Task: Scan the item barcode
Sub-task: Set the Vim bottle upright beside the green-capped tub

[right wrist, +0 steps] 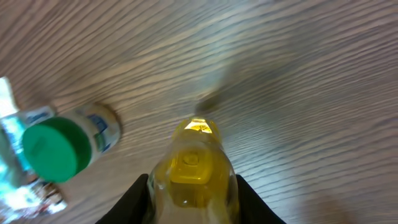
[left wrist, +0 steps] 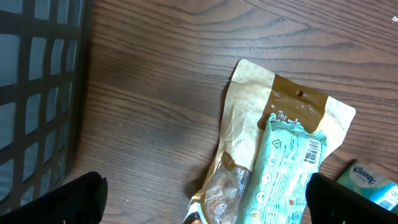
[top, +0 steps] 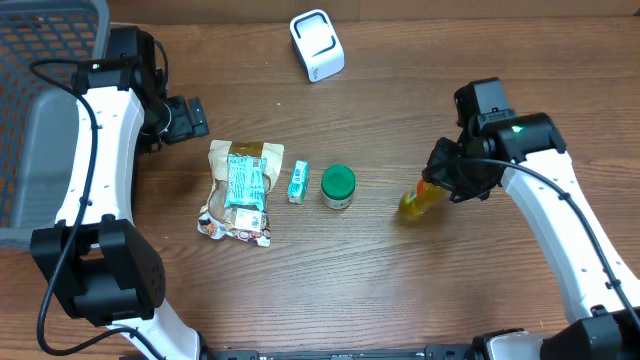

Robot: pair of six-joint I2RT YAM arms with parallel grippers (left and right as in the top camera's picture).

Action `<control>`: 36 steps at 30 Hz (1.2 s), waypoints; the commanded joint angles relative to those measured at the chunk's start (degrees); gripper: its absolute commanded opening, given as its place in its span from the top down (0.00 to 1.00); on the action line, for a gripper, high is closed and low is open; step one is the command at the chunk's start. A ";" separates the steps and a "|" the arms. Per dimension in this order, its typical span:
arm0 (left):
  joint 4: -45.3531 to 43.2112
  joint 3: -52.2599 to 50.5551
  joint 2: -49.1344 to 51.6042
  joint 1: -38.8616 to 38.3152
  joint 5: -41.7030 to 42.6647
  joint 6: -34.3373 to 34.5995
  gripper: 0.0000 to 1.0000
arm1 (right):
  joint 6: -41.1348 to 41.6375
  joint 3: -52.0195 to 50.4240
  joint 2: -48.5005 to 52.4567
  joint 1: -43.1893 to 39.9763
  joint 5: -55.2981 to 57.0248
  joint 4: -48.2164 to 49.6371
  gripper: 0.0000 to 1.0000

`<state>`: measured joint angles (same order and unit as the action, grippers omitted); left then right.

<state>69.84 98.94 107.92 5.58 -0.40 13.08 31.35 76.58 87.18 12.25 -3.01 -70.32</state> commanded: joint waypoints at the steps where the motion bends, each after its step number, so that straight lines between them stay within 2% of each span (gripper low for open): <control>1: -0.02 -0.33 -0.35 -0.37 0.42 -0.85 0.00 | 4.04 0.26 -0.24 3.30 8.81 0.17 0.88; 5: -0.04 -0.33 -0.35 -0.37 0.42 -0.87 0.00 | 6.64 0.26 -0.24 7.45 15.72 0.83 0.88; 11: -0.02 -0.33 -0.35 -0.37 0.42 -0.87 0.00 | 6.60 0.26 -0.24 12.04 17.55 4.31 0.88; 19: -0.04 -0.33 -0.35 -0.37 0.42 -0.87 0.01 | 6.60 0.24 0.31 12.72 17.55 6.19 0.88; 36: -0.02 -0.33 -0.35 -0.37 0.44 -0.87 0.00 | 6.58 0.24 8.04 12.76 17.51 8.74 0.87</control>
<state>69.84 98.94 107.92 5.58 -0.40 13.08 37.50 76.53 94.76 24.86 13.52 -62.63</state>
